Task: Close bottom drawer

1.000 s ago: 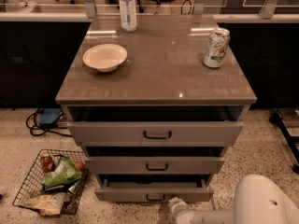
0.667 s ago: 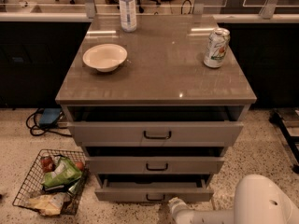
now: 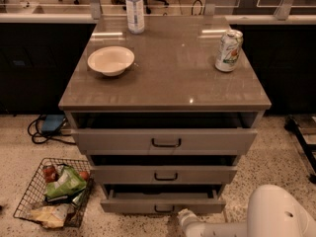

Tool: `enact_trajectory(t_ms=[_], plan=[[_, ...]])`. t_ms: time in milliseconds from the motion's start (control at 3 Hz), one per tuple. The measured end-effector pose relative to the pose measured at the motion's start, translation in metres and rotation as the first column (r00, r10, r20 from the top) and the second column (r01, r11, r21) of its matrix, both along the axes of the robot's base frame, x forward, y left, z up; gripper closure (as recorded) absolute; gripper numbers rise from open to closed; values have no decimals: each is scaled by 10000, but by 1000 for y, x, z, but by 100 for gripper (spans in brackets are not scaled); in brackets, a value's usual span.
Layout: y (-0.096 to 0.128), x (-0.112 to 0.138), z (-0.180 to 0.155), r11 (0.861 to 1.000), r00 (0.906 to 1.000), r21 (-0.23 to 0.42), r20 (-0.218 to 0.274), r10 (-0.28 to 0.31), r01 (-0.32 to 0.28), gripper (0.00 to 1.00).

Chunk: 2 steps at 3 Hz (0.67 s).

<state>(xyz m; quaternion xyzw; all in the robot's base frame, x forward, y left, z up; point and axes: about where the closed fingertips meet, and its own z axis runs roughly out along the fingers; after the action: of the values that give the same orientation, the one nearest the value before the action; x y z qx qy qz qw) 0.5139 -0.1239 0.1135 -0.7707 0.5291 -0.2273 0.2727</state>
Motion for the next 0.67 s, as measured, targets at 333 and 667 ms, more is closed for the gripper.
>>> enact_trajectory(t_ms=[333,667], plan=[[0,0,0,10000,10000,0,0,0,0,59],[0,0,0,10000,10000,0,0,0,0,35]])
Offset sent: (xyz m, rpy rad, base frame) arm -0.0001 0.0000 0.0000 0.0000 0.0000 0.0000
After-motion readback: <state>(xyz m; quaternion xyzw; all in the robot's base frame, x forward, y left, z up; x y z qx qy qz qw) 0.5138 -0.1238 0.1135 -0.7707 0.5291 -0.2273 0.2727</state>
